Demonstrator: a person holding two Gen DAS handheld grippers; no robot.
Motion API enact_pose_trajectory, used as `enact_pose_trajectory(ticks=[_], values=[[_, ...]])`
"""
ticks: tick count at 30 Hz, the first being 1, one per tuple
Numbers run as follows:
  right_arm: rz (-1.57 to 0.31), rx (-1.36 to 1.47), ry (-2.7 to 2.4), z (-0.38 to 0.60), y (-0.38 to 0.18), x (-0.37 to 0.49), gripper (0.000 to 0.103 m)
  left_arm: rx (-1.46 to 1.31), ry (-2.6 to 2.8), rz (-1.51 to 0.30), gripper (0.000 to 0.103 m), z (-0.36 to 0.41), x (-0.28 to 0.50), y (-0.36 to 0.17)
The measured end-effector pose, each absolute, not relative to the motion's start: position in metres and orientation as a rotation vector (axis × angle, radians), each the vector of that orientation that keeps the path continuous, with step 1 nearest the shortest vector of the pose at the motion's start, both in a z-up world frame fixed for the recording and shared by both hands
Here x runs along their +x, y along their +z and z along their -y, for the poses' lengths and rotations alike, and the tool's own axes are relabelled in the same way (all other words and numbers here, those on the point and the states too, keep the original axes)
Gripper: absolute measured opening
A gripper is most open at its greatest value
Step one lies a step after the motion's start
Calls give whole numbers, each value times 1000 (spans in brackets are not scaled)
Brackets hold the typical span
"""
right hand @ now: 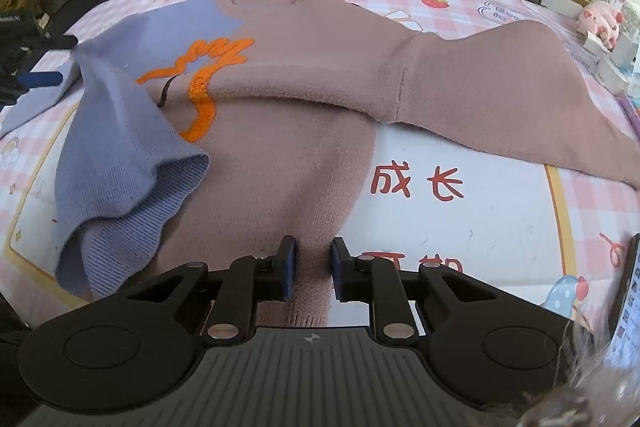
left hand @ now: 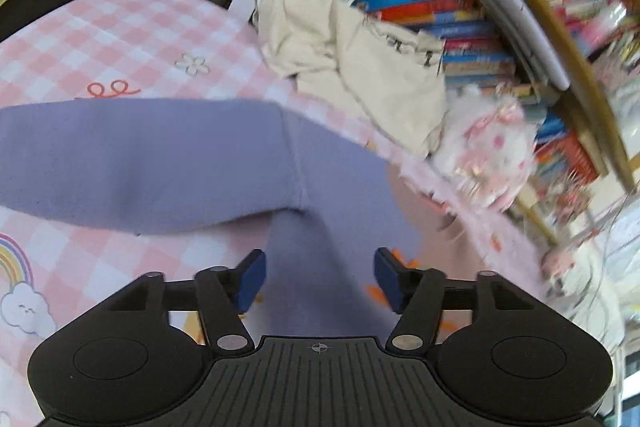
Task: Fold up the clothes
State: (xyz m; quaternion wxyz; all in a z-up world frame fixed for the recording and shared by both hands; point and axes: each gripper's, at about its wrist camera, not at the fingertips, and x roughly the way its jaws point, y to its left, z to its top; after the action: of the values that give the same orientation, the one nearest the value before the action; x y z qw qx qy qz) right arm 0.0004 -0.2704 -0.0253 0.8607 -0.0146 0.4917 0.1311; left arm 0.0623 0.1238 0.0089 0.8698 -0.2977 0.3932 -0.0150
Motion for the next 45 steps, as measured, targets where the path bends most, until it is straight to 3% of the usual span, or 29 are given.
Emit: enact_pose_trajectory(ticks=[5, 6, 7, 8, 15, 21, 24, 29, 37, 39, 40, 45], values=[[-1031, -31, 270, 269, -25, 1, 18, -471, -17, -861, 59, -98, 75, -2], [-1030, -29, 270, 269, -25, 1, 18, -433, -10, -863, 43, -94, 75, -4], [-1029, -29, 269, 269, -25, 0, 17, -428, -23, -868, 15, -96, 74, -4], [-1027, -29, 269, 269, -26, 0, 17, -423, -36, -872, 7, -97, 73, -5], [-1024, -29, 271, 271, -26, -1, 17, -393, -73, -938, 5, -140, 62, -12], [-1031, -26, 272, 271, -26, 2, 17, -305, -65, -970, 13, -142, 54, -23], [-1030, -27, 278, 271, -25, 1, 14, -288, -72, -966, 6, -140, 51, -26], [-1021, -45, 270, 272, -25, 1, 13, -223, -115, -965, 5, -140, 48, -21], [-1028, -5, 241, 279, -24, 4, 13, -249, -174, -1027, 12, -154, 39, -25], [-1029, -6, 244, 278, -24, 3, 13, -275, -168, -1012, 12, -153, 39, -27], [-1029, -7, 244, 277, -24, 2, 13, -276, -161, -1006, 6, -151, 40, -29], [-1010, -14, 229, 276, -24, 1, 12, -256, -137, -961, 4, -135, 56, -31]])
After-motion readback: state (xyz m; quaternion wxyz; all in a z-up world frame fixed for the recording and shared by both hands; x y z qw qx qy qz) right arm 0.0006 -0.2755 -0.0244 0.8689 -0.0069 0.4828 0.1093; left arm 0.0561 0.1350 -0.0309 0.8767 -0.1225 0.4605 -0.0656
